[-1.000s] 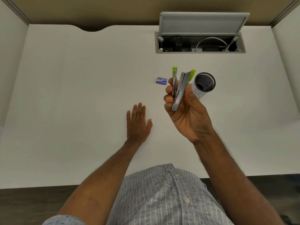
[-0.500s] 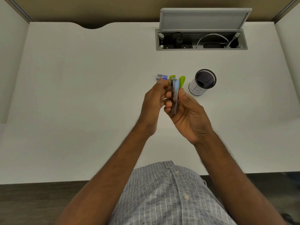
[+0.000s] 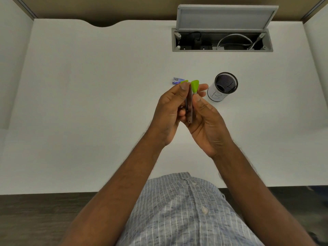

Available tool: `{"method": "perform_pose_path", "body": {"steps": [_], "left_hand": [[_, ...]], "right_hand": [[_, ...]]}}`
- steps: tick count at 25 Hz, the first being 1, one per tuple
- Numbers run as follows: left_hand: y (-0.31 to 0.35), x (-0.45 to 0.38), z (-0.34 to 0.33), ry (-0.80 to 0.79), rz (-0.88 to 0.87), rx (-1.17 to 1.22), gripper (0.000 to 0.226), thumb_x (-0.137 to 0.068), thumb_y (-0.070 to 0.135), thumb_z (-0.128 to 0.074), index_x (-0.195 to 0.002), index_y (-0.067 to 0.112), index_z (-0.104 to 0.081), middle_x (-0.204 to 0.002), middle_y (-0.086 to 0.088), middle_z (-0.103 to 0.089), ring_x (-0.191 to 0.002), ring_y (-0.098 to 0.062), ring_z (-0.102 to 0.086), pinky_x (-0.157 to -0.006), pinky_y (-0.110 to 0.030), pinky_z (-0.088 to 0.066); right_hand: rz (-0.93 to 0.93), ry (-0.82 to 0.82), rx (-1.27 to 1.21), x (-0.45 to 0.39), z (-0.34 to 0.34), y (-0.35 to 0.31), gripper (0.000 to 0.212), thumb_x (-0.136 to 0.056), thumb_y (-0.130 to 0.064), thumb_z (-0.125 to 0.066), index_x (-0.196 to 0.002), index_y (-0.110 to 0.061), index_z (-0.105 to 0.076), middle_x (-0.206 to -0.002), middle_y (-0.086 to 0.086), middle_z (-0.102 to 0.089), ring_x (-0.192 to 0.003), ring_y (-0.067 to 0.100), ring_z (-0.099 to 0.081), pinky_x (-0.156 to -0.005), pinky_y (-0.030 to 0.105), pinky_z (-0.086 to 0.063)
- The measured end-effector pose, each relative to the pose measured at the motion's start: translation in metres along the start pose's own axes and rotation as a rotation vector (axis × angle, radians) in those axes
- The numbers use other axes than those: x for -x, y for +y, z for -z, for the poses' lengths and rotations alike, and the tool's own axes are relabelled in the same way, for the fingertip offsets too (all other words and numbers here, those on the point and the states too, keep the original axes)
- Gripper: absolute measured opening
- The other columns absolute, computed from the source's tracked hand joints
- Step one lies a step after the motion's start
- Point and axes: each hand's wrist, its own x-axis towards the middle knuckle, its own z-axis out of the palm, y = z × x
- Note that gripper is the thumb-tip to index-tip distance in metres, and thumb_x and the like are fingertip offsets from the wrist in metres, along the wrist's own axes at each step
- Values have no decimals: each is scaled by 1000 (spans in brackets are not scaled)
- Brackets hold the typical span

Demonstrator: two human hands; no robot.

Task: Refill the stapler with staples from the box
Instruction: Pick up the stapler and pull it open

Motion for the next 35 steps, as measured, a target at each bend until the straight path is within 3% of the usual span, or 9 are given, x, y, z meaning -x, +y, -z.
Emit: {"method": "perform_pose_path", "body": {"steps": [5,7,10,14,17,19,22,27,35], "left_hand": [[-10,-3,2,63,121,147,45,-102,47,-45,-119,15,-73,-125,-8,-72,-118,-25,-68,-103,-54,-51],[-14,-2,0,54,181,276,46,-100,50,-44,-107,21,-79,-122,-7,-73,-113,-25,-70,-101,-50,-50],[-20,-3,2,103,234,409,47,-104,47,-39,-119,15,-70,-125,-15,-71,-118,-29,-67,-106,-42,-47],[-28,-5,6,136,302,418,48,-105,44,-42,-127,6,-62,-133,-23,-64,-123,-37,-63,-105,-48,-51],[-32,-6,11,180,289,438,42,-104,40,-48,-100,13,-79,-100,-12,-77,-94,-26,-76,-80,-40,-63],[-35,-6,14,178,298,450,40,-103,37,-52,-86,15,-82,-84,-7,-77,-80,-19,-76,-67,-31,-62],[-43,-6,14,173,326,478,34,-102,36,-54,-95,14,-80,-91,-7,-77,-84,-15,-75,-72,-25,-61],[-56,-7,18,162,311,606,31,-100,35,-57,-113,11,-72,-111,-10,-74,-104,-21,-72,-84,-30,-60],[-69,-9,13,148,297,816,32,-104,30,-52,-113,7,-72,-103,-12,-76,-91,-23,-76,-74,-31,-63]], "right_hand": [[149,121,657,2,4,-8,32,-103,-34,-56,-114,-11,-75,-98,3,-78,-88,24,-75,-78,36,-61],[273,186,909,3,5,-12,30,-103,-35,-57,-97,-14,-78,-80,-1,-77,-74,19,-74,-70,38,-63],[431,287,1093,4,5,-17,30,-101,-35,-62,-84,-13,-73,-67,-5,-70,-56,9,-65,-56,25,-56],[577,346,1076,2,0,-17,11,-98,-29,-67,-100,-18,-66,-94,-1,-69,-85,10,-66,-74,19,-53],[595,354,1172,-2,0,-5,21,-97,-27,-67,-114,-14,-70,-116,-5,-59,-115,13,-57,-100,26,-46],[434,298,1048,-4,-4,6,26,-99,-24,-66,-123,-14,-69,-127,-2,-62,-125,11,-56,-110,27,-44],[182,292,614,-5,-13,17,23,-101,-20,-65,-122,-12,-69,-117,3,-74,-113,12,-69,-100,30,-55],[118,288,463,-7,-10,15,21,-100,-16,-65,-120,-10,-70,-113,3,-77,-109,15,-72,-95,27,-57],[121,307,359,-10,-5,28,36,-100,-14,-64,-135,-7,-64,-133,1,-70,-123,12,-66,-109,32,-50]]}}
